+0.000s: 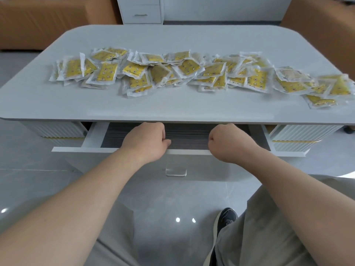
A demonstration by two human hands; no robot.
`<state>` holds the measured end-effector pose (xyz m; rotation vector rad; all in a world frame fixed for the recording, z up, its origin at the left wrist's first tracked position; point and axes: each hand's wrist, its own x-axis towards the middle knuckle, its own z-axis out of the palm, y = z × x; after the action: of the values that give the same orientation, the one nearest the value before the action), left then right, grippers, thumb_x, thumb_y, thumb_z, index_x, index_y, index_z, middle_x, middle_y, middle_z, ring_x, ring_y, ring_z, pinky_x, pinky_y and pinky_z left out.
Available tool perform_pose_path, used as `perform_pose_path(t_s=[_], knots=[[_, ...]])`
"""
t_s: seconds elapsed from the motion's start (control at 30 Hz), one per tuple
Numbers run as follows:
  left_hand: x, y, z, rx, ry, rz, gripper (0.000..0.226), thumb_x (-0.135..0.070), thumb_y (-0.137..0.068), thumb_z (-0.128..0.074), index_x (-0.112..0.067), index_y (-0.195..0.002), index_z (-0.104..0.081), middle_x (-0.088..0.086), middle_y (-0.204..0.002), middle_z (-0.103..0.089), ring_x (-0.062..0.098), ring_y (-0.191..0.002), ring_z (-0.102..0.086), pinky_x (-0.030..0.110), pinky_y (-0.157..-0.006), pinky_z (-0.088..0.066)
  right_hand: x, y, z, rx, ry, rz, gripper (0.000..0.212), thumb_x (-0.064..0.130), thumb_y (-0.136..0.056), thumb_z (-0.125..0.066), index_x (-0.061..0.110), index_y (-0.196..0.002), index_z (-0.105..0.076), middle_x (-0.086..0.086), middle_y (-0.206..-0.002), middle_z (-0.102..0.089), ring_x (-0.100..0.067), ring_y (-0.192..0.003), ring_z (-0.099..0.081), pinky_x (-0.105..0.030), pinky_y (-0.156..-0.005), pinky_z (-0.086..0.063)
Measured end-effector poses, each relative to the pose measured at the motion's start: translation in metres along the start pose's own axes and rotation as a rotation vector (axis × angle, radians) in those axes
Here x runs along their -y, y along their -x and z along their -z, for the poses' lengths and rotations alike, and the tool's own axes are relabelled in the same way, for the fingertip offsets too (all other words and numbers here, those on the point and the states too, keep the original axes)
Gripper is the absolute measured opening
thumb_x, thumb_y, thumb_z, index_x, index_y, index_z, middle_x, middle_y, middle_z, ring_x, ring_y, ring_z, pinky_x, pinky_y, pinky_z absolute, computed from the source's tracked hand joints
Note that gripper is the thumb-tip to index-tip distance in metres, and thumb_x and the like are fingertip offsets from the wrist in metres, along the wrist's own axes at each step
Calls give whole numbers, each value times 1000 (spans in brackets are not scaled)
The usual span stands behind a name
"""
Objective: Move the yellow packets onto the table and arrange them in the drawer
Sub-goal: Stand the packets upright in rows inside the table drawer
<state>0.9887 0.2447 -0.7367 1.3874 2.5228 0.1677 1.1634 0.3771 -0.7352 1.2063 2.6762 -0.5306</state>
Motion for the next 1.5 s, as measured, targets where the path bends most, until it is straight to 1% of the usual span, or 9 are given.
perform_pose_path(t_s=[0.2, 0.5, 0.67, 0.8, 0.93, 1.17, 1.3, 1.4, 1.5], knots=[[-3, 10, 4, 100, -31, 22, 26, -43, -98, -57, -21, -87, -66, -2, -85, -66, 21, -83, -63, 29, -67, -45, 10, 14, -1, 78, 79, 18, 21, 4, -81, -45, 11, -62, -40, -4, -61, -47, -24, -55, -41, -27, -51, -34], [-4, 17, 0, 140, -147, -28, 43, -47, -98, -55, -14, -73, -66, 1, -70, -68, 21, -73, -64, 32, -71, -54, 17, 33, -3, 139, 156, 51, 25, 4, -83, -45, 13, -61, -37, -3, -61, -45, -22, -55, -40, -27, -51, -32], [-11, 25, -2, 263, -211, -63, 54, -49, -99, -50, -13, -62, -64, -3, -59, -72, 15, -64, -67, 28, -69, -55, 20, 44, -6, 207, 173, 57, 23, 4, -83, -44, 13, -62, -40, -3, -65, -48, -23, -57, -43, -26, -52, -34], [-16, 35, -4, 353, -250, -59, 51, -50, -99, -50, -14, -65, -58, -6, -57, -68, 14, -58, -59, 25, -58, -46, 26, 56, -10, 245, 205, 55, 21, 4, -84, -44, 13, -66, -40, -2, -68, -48, -20, -56, -42, -25, -52, -33], [-18, 40, -5, 368, -260, -49, 51, -50, -99, -50, -14, -66, -61, -1, -70, -74, 17, -67, -64, 27, -61, -48, 30, 63, -10, 261, 227, 70, 19, 5, -86, -44, 13, -69, -42, -2, -73, -50, -19, -58, -45, -26, -53, -36], [-22, 39, -2, 371, -241, 6, 50, -51, -99, -49, -13, -69, -64, -4, -63, -73, 14, -65, -69, 26, -70, -53, 34, 64, -7, 235, 253, 73, 19, 6, -89, -45, 14, -72, -43, -1, -75, -50, -20, -61, -47, -26, -54, -37], [-23, 28, 9, 207, -93, 21, 49, -56, -96, -51, -15, -76, -71, -3, -67, -74, 19, -74, -71, 37, -80, -58, 42, 54, 3, 159, 232, 84, 16, 13, -92, -46, 17, -76, -48, 1, -79, -53, -24, -79, -59, -28, -56, -40], [-29, 21, 21, 6, 68, 3, 33, -50, -95, -58, -22, -84, -70, -4, -77, -71, 19, -77, -67, 35, -76, -57, 43, 35, 14, 24, 139, 59, 9, 16, -90, -48, 18, -86, -56, 1, -84, -55, -23, -74, -57, -28, -56, -42], [-31, 5, 28, -183, 105, -41, 19, -44, -96, -59, -28, -91, -66, -8, -85, -67, 17, -82, -63, 33, -71, -53, 40, 10, 24, -160, -23, -31, 16, 16, -90, -49, 17, -98, -63, -2, -94, -63, -25, -80, -62, -32, -64, -53]])
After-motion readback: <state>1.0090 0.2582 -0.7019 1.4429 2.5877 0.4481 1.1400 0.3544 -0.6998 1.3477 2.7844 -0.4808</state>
